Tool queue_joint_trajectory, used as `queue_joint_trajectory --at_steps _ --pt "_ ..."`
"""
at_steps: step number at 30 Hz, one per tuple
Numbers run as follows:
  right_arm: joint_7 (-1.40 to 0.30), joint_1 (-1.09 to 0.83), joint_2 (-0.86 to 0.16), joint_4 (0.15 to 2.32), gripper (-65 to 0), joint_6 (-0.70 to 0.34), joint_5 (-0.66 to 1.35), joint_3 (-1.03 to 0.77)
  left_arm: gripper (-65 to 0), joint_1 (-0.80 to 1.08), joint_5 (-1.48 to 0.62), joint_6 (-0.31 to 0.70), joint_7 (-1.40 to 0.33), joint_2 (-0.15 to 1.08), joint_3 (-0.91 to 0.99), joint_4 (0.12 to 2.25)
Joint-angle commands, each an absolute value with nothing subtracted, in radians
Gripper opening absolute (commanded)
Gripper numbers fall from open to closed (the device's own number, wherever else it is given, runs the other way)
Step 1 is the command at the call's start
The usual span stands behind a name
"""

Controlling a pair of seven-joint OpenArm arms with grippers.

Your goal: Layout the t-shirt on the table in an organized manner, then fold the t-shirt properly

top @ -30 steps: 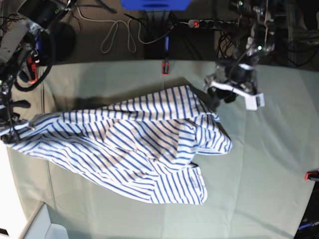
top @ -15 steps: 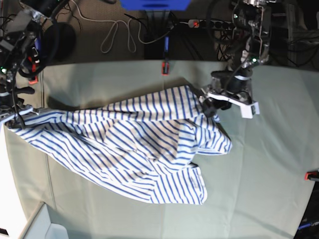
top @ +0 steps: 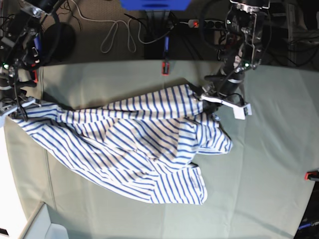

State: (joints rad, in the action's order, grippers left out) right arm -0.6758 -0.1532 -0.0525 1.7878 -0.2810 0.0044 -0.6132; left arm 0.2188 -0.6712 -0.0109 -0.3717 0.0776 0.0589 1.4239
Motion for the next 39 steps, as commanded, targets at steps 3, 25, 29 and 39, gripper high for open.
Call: queue_joint_trajectory --at_steps 3,25,29,39 --pt "-0.651 -0.147 -0.064 1.797 -65.0 -0.297 0.004 -0.618 -65.0 0.255 -0.676 -0.004 -0.354 0.084 0.064 1.486" --pt "-0.651 -0.166 -0.048 1.850 -65.0 -0.318 0.007 -0.568 -65.0 0.542 -0.676 0.004 -0.360 0.076 0.555 1.952" --pt "-0.656 -0.136 -0.044 1.871 -65.0 -0.417 0.005 -0.509 -65.0 0.450 -0.668 -0.002 -0.363 0.077 0.547 1.952" --pt "-0.750 0.196 -0.133 1.854 -65.0 -0.429 0.001 -0.361 -64.9 -0.139 -0.532 0.002 -0.720 0.054 0.475 1.848"
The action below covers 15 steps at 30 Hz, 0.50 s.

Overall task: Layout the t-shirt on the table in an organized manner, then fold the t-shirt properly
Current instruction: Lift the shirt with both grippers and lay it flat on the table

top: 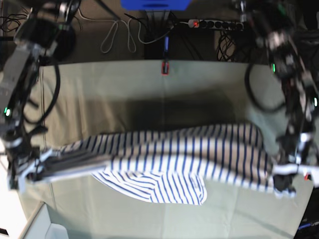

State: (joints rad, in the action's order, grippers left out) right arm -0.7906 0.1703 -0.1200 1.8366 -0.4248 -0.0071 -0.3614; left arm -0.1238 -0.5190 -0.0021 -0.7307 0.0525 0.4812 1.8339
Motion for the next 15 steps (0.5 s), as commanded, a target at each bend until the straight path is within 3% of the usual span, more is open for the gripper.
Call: queue_joint_trajectory --at_steps 1,15 --pt "-0.760 0.243 -0.133 1.854 -65.0 -0.429 0.001 -0.361 -64.9 -0.193 -0.524 0.002 -0.720 0.053 0.463 1.810" --pt "-0.868 0.788 -0.245 1.860 -65.0 -0.426 -0.001 -0.372 -64.9 -0.809 -0.510 0.004 -0.720 0.097 0.325 1.478"
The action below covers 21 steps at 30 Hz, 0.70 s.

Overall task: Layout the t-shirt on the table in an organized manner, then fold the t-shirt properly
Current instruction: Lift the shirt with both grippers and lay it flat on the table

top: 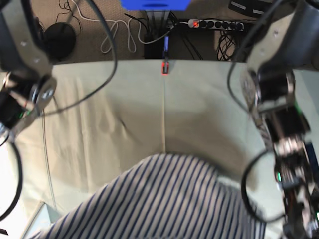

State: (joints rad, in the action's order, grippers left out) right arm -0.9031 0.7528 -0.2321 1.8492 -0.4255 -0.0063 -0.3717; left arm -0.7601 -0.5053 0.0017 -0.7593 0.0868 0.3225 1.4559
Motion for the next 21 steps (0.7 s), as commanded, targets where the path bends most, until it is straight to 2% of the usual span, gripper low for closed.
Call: queue_joint_trajectory --at_steps 1,7,11,16,21 --pt "-0.866 0.826 -0.246 1.857 -65.0 -0.426 -0.001 -0.371 -64.9 -0.849 -0.510 0.004 -0.720 0.097 0.325 1.458" --pt "-0.868 1.010 -0.272 1.856 -65.0 -0.426 -0.001 -0.364 -64.9 -1.053 -0.510 0.004 -0.723 0.097 0.325 1.377" --pt "-0.869 1.017 -0.274 1.863 -65.0 -0.426 -0.001 -0.372 -64.9 -1.052 -0.510 0.004 -0.727 0.099 0.329 1.377" --pt "-0.862 0.792 -0.259 1.928 -65.0 -0.426 0.004 -0.414 -64.9 -0.878 -0.519 0.004 -0.720 0.127 0.332 1.385" --pt "-0.777 0.469 -0.150 1.992 -65.0 -0.429 0.005 -0.458 -64.9 -0.628 -0.573 0.004 -0.719 0.154 0.374 1.435"
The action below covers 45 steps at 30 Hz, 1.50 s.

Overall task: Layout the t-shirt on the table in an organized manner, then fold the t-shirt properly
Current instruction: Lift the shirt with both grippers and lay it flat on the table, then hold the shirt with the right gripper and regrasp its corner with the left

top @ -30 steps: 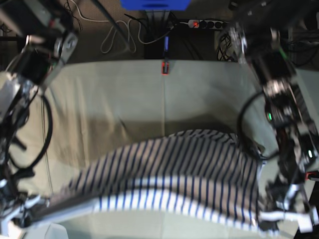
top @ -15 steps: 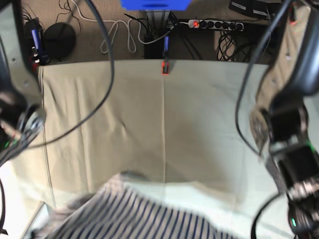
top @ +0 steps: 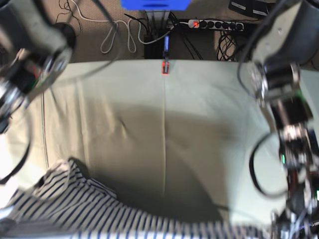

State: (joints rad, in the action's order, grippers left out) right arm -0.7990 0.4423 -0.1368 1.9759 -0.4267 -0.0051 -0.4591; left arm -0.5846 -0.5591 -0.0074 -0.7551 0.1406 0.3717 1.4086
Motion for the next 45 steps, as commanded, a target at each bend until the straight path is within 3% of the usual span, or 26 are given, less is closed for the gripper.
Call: queue_joint_trajectory --at_steps 1,12,20,22,28,31,45 --pt "-0.751 0.403 -0.133 2.002 -65.0 -0.429 0.005 -0.458 -64.9 -0.579 -0.601 0.004 -0.720 0.156 0.392 1.449" --pt "-0.404 -0.214 0.131 1.989 -65.0 -0.432 0.007 -0.410 -64.6 -0.062 -0.868 0.004 -0.723 0.174 0.628 1.475" --pt "-0.297 -0.389 0.153 1.874 -65.0 -0.432 0.007 -0.354 -63.4 0.096 -0.987 0.005 -0.730 0.176 0.638 1.280" --pt "-0.280 -0.397 0.151 1.865 -65.0 -0.433 0.007 -0.355 -58.2 0.097 -0.987 0.005 -0.731 0.177 0.642 1.248" --pt "-0.269 -0.418 0.133 1.871 -65.0 -0.433 0.007 -0.357 -23.9 0.162 -0.989 0.005 -0.731 0.170 0.642 1.337" --pt "-0.271 -0.420 0.131 1.868 -65.0 -0.433 0.007 -0.358 -14.6 0.214 -0.989 0.005 -0.731 0.165 0.636 1.434" --pt "-0.274 -0.440 0.127 1.871 -65.0 -0.433 0.007 -0.358 -12.9 0.182 -0.977 0.005 -0.722 0.142 0.639 1.426"
